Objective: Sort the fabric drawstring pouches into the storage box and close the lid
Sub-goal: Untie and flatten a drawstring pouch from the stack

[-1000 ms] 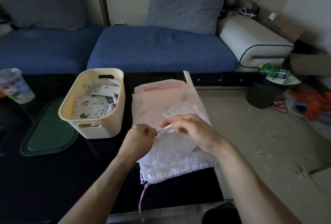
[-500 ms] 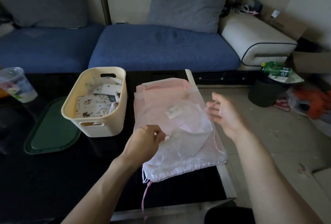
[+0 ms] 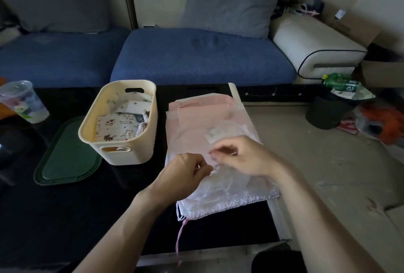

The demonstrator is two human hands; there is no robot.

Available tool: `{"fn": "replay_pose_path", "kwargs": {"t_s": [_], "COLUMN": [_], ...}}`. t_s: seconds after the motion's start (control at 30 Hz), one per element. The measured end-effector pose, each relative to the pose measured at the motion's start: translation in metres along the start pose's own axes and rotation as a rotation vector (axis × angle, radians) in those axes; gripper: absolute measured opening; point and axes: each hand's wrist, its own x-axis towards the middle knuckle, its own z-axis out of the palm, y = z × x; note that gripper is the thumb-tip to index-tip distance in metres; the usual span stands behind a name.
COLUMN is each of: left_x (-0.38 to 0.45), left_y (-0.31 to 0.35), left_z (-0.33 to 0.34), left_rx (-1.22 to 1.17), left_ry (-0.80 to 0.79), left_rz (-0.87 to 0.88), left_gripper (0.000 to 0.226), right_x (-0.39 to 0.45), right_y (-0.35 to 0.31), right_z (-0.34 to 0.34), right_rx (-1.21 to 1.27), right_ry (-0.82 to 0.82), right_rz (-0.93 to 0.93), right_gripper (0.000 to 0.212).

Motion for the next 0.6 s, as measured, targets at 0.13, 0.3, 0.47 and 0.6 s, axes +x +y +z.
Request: {"fn": "replay_pose_path", "kwargs": {"t_s": [0.13,0.3,0.47,0.6], "left_x": [-0.003,0.000,0.001,0.001], "left_y": [-0.002,-0.004,-0.004,0.000], "left_z": [-0.003,-0.014,-0.024,-0.024], "left_rx": [0.003,-0.093,-0.152,-0.148], "left_ry": [0.020,0.114,0.202,0.228], "left_rz": [-0.003,-0.064,-0.100,-0.105], "left_gripper": [0.035,0.027,0.023,0.022], "right_x": [0.003,-0.001,-0.006,-0.013], "right_y": [-0.002,-0.006,-0.003,-0.001], "right_z": [0.013,0.003,-0.010,-0.021], "right_rx": [-0.041,-0.038,-0.161,-0.216], "right_ry": [-0.066,0.098,0.198,0.185], "right_rz": [0.078,0.090,0.037,0.056], "right_gripper": [0.014,0.022,0.022,0.023]}}
